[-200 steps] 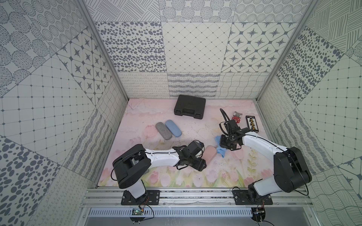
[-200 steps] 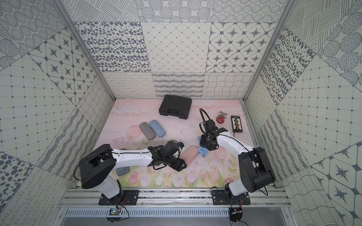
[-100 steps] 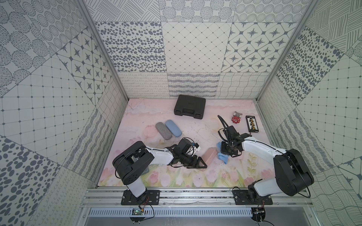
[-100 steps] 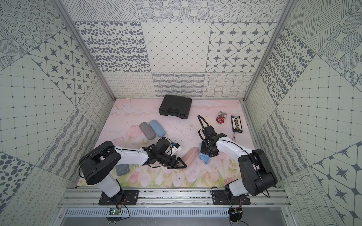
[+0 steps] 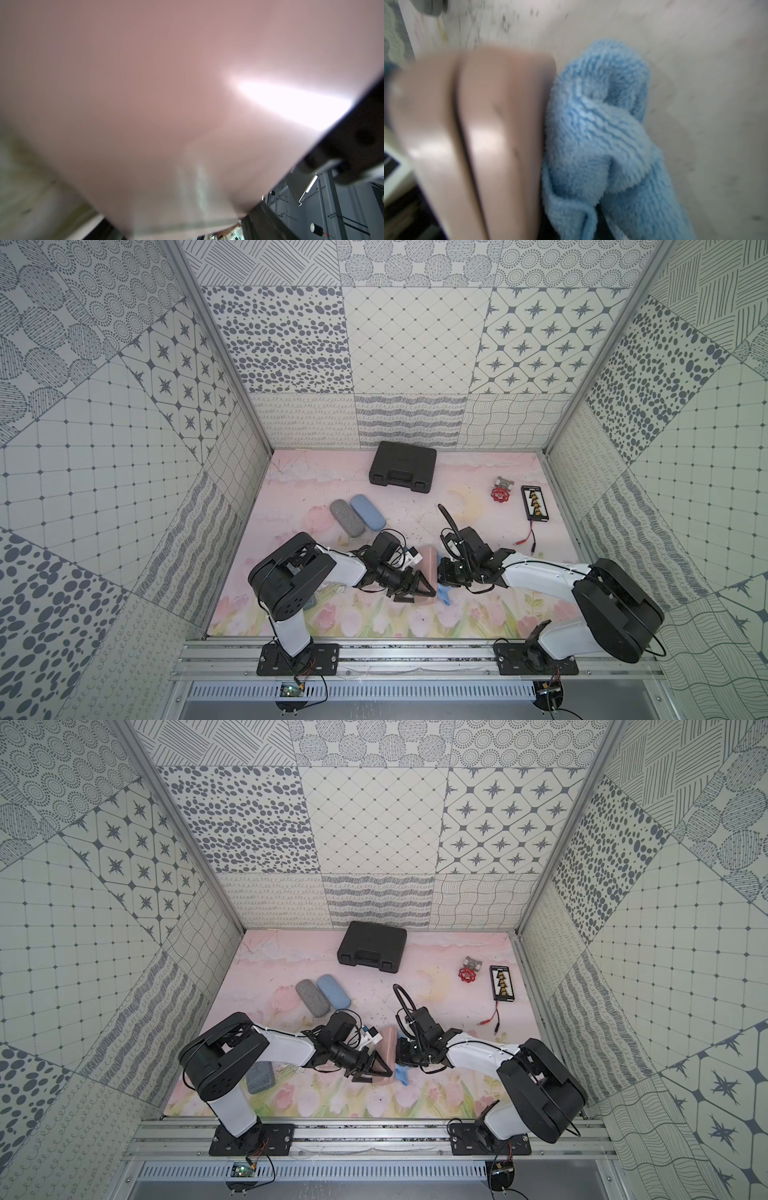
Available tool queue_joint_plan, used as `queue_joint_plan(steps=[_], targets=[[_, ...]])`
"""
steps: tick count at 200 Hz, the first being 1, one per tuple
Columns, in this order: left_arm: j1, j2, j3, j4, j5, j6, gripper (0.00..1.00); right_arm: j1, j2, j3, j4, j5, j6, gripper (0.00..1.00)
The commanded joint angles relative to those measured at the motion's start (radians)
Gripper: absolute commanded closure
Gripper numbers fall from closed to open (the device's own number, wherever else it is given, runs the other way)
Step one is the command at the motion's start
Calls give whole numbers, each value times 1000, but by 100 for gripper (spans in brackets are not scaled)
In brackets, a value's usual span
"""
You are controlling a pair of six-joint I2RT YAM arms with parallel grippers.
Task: Wipe the eyeglass case
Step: Wipe the dirt from the eyeglass case.
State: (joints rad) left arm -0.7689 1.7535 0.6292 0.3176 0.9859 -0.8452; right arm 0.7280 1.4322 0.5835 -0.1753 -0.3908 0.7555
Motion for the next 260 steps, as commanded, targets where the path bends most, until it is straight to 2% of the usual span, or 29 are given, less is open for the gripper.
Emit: queue_joint_plan(steps=[1, 29, 47, 74, 93, 109, 131, 143, 168, 193, 215, 238, 260], targets=[[32, -4, 4, -49, -62, 24, 100, 90, -52, -23, 106, -182, -41, 100], [44, -8, 12, -113, -73, 71, 100, 97, -122, -37, 155, -280, -33, 100], [45, -5, 11, -126, -74, 83, 100, 63, -183, -16, 158, -325, -30, 100], [45, -6, 2, -114, -57, 83, 100, -86, -247, -11, 202, -384, 25, 100], [43, -14, -8, -102, -40, 82, 100, -225, -262, -1, 115, -380, -9, 100], [42, -17, -14, -90, -20, 81, 100, -318, -252, 41, -44, -302, -95, 100], [28, -23, -17, -55, 11, 63, 100, -371, -174, 153, -318, -2, -213, 100], [20, -26, -17, -21, 30, 48, 100, -372, -92, 221, -419, 146, -249, 100], [14, 6, 4, 5, 54, 42, 100, -331, 46, 273, -359, 222, -299, 100], [15, 50, 37, -49, 41, 79, 100, -226, 153, 298, -243, 158, -326, 100], [24, 63, 61, -103, 24, 103, 100, -125, 197, 272, -131, 46, -333, 100], [43, 63, 90, -198, 7, 169, 100, -41, 171, 157, 54, -109, -277, 100], [69, 70, 119, -281, -10, 232, 100, 3, 93, 5, 240, -223, -167, 100]])
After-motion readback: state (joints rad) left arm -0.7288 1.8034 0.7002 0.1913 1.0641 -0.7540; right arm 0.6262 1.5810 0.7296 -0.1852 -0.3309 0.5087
